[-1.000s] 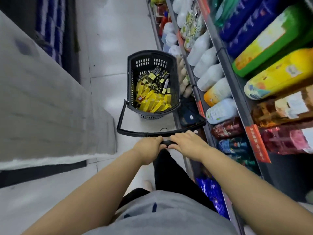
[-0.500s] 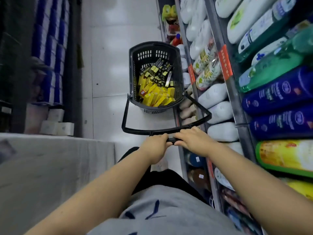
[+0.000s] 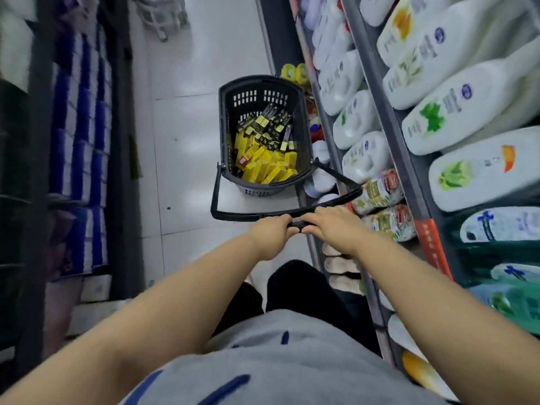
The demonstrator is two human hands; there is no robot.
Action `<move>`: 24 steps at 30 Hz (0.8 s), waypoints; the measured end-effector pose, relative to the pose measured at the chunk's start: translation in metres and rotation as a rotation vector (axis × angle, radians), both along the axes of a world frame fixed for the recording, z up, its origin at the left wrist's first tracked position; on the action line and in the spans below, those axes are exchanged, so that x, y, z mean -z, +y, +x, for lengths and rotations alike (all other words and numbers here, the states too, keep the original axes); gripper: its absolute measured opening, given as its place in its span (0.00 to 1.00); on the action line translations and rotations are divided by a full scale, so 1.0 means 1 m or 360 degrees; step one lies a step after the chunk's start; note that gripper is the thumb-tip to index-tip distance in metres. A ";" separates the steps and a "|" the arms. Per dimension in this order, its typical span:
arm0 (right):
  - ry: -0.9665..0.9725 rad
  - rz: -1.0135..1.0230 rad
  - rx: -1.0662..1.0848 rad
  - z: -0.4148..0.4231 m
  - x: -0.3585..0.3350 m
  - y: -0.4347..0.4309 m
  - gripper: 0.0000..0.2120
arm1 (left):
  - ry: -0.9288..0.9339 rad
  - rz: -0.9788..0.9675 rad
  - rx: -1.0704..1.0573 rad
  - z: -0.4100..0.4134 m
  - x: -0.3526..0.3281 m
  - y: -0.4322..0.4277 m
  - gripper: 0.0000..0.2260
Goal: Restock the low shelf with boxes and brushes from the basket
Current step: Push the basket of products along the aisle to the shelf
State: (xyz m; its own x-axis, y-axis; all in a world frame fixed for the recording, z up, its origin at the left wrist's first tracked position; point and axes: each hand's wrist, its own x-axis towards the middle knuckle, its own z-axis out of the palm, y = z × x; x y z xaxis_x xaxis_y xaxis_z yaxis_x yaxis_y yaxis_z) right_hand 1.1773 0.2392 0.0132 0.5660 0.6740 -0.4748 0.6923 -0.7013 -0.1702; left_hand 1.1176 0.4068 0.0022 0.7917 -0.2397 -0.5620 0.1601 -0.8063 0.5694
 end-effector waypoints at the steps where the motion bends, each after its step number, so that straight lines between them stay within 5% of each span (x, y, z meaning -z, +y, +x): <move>1: -0.0003 0.0010 0.0014 0.016 0.001 0.009 0.20 | 0.0019 -0.0015 0.0011 0.018 -0.001 0.010 0.13; 24: 0.0192 0.0213 0.0094 0.409 0.033 0.182 0.19 | -0.0005 0.0046 -0.0077 0.405 0.000 0.191 0.11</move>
